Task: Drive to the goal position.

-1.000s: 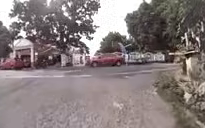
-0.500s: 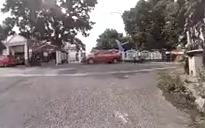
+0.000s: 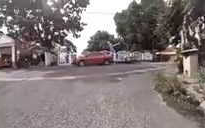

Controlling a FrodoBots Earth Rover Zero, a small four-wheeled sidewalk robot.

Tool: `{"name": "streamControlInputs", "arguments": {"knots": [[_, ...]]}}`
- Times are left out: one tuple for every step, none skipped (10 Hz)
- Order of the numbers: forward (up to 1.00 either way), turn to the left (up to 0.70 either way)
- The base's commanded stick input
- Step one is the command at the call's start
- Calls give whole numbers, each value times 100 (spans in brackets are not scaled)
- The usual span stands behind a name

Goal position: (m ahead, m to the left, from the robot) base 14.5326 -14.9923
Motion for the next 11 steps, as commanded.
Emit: {"name": "streamControlInputs", "arguments": {"knots": [[70, -17], [70, -35], [70, -35], [70, -35], [70, -35], [70, 0], [70, 0], [70, 0], [70, 0], [70, 0], [70, 0]]}}
